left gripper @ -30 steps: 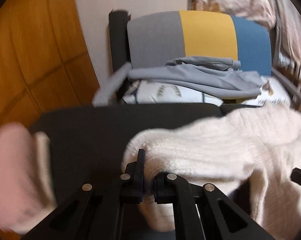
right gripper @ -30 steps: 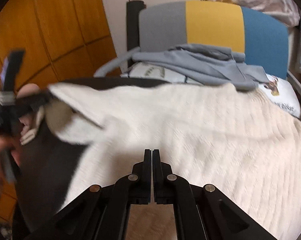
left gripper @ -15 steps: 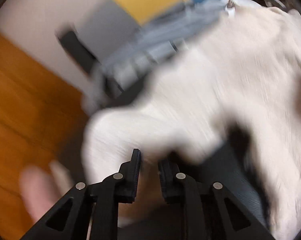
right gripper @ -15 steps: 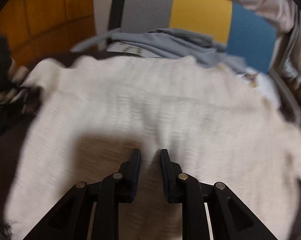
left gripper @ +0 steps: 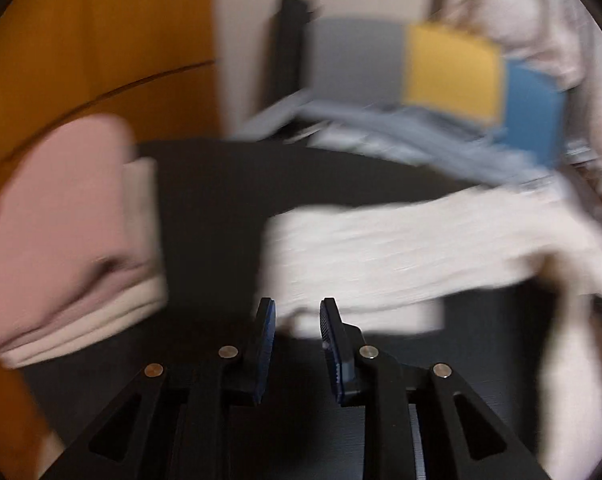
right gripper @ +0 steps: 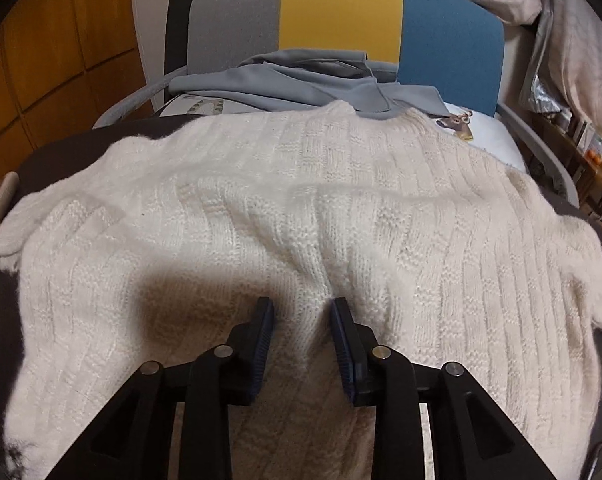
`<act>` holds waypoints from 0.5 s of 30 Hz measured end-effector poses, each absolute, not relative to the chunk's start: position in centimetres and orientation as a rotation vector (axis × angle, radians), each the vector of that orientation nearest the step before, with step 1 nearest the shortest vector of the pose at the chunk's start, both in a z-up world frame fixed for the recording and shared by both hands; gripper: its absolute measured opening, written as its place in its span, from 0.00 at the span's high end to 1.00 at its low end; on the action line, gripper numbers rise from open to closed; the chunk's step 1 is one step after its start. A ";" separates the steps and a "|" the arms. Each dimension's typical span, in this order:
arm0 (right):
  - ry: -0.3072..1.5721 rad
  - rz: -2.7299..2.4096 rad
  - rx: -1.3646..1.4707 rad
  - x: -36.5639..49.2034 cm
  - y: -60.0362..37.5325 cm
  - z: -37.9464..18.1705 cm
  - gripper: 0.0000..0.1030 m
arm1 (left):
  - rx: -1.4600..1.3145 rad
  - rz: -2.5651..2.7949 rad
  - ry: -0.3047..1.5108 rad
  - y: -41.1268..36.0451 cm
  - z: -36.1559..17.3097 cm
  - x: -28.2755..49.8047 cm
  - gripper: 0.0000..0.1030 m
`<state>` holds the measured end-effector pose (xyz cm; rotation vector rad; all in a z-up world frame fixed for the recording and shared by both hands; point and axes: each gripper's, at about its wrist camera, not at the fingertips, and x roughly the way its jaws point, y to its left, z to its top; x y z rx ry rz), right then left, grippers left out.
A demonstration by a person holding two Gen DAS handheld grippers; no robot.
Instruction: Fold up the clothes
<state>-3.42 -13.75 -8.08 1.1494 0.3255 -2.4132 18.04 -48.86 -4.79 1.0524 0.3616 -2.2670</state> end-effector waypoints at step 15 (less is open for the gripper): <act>0.319 -2.418 1.141 -2.9 -13.8 -8.2 0.70 | 0.871 -2.362 0.964 -51.6 -9.3 13.8 0.65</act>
